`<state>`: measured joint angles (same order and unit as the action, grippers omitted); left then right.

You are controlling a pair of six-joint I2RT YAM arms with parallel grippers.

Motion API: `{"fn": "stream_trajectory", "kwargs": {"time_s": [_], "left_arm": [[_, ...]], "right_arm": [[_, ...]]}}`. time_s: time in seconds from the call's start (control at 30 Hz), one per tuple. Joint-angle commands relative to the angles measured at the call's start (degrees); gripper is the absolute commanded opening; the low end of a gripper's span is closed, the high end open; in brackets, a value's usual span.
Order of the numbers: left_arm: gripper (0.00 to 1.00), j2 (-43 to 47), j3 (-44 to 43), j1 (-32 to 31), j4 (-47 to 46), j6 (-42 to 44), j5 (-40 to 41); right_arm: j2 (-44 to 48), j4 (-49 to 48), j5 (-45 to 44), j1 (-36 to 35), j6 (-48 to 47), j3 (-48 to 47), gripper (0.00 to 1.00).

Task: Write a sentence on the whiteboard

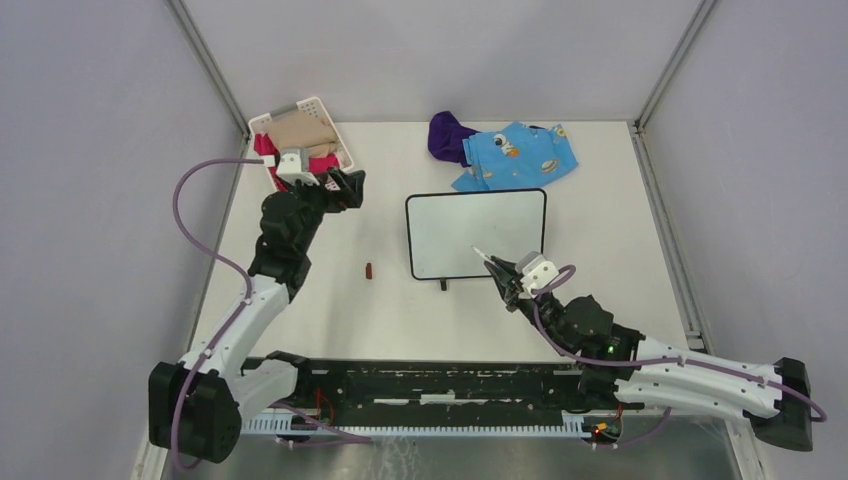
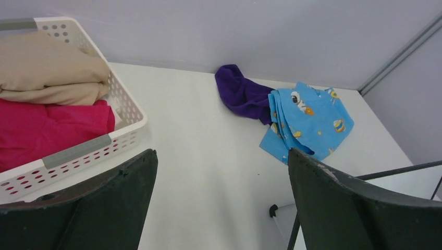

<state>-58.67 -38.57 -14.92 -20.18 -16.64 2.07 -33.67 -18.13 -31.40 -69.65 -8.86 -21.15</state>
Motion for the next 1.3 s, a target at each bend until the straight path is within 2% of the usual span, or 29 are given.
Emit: {"fn": "stream_trajectory", "kwargs": {"time_s": [0.0,0.1,0.17,0.23,0.37,0.5,0.57,0.63,0.73,0.87,0.93,1.0,1.07,1.17,1.23,1.27], "left_arm": [[1.0,-1.6,-0.3,7.3,-10.6,-11.7,-11.4],[1.0,-2.2,1.2,10.1,-12.6,-17.3,-14.1],[1.0,-4.8,-2.7,10.4,-5.9,-13.0,-22.9],[1.0,-5.5,-2.9,10.5,-2.8,-6.1,-29.9],[1.0,-4.0,4.2,11.1,-8.1,-4.5,-34.4],[1.0,-10.6,6.9,11.1,-15.9,-8.6,-40.9],[1.0,-14.3,7.3,11.1,-18.1,-9.6,-43.2],[1.0,-16.9,8.8,11.1,-24.5,-14.6,-44.6],[1.0,-17.3,12.3,11.1,-31.7,-18.9,-41.8],[1.0,-17.8,11.8,9.5,-31.1,-19.7,-40.1],[1.0,-21.1,10.0,8.3,-31.2,-20.4,-44.4],[1.0,-26.9,8.3,7.4,-36.2,-24.0,-53.0],[0.98,-34.5,7.8,7.0,-47.1,-31.3,-58.8],[0.89,-42.7,8.3,6.9,-70.6,-44.2,-62.8],[0.82,-47.0,7.1,6.9,-78.7,-50.1,-64.3],[0.8,-48.4,6.1,6.7,-79.3,-50.2,-65.1]], "right_arm": [[1.7,1.0,-1.4,0.0,-1.0,-3.6,0.0],[1.9,1.0,-1.7,0.1,-1.5,-3.7,0.0],[1.9,0.6,-2.0,0.1,-2.0,-3.6,0.0],[1.8,0.2,-2.1,0.0,-2.4,-3.7,0.0],[1.4,-0.9,-1.6,0.1,-2.7,-3.4,0.0],[0.2,-2.1,-0.7,0.1,-2.6,-3.1,0.0],[-0.2,-2.1,-0.1,0.0,-2.5,-3.4,0.0],[-0.4,-2.4,0.0,0.0,-2.5,-3.4,0.0],[-0.5,-2.8,-0.3,0.1,-2.5,-3.1,0.0],[-1.2,-3.9,-0.5,0.0,-2.7,-2.7,0.0],[-1.9,-5.0,-0.4,0.1,-2.7,-2.6,0.0],[-2.9,-5.8,0.0,0.0,-2.8,-2.8,0.0],[-3.8,-5.7,0.6,0.1,-2.8,-3.4,0.0],[-4.5,-5.4,1.4,0.1,-2.7,-4.2,0.0],[-4.5,-5.6,1.5,0.1,-2.7,-4.3,0.0],[-4.6,-5.7,1.4,0.1,-2.6,-4.3,0.0]]}}
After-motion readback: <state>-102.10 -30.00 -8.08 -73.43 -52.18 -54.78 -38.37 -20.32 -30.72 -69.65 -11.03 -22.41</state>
